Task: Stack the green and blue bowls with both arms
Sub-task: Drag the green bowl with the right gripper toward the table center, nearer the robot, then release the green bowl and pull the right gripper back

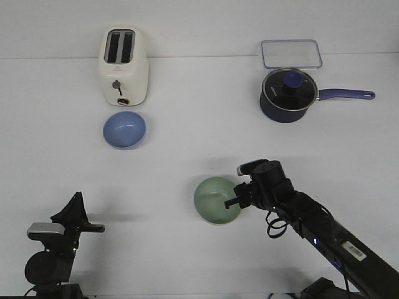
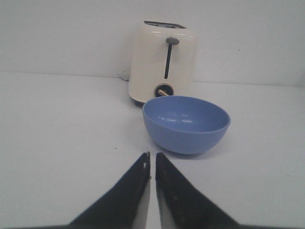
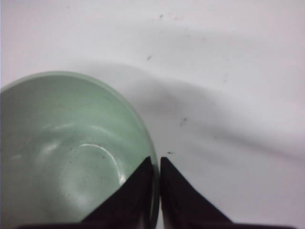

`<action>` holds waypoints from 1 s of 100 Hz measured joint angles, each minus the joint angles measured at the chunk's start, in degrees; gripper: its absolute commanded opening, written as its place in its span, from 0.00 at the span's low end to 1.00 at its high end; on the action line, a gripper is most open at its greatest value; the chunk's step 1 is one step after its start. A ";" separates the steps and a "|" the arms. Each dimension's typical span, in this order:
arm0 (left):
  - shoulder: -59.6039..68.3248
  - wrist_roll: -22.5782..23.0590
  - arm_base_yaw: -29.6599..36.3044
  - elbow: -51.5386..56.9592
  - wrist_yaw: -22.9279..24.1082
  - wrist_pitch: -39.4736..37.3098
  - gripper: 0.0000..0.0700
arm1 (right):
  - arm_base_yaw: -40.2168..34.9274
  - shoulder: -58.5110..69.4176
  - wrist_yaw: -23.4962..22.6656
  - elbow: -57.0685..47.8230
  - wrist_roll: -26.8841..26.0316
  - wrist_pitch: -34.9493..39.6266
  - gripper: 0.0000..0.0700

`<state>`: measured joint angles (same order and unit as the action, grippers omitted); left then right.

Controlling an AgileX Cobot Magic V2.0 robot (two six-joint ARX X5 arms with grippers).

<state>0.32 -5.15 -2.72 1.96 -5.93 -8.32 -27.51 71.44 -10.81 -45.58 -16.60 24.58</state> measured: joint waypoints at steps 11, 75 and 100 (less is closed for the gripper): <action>0.00 -4.31 0.00 0.00 0.00 -0.02 0.02 | -0.94 2.64 0.66 0.00 0.07 -0.07 0.00; 2.34 -28.26 0.00 4.83 1.51 6.19 0.02 | 8.70 -11.10 0.42 0.22 2.29 0.35 0.42; 19.47 -26.34 0.00 18.91 1.49 11.26 0.02 | 13.77 -27.19 2.05 14.78 2.67 -9.22 0.39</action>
<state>19.79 -31.48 -2.72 20.86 -4.45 2.94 -13.74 44.25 -8.75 -30.81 -13.93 15.35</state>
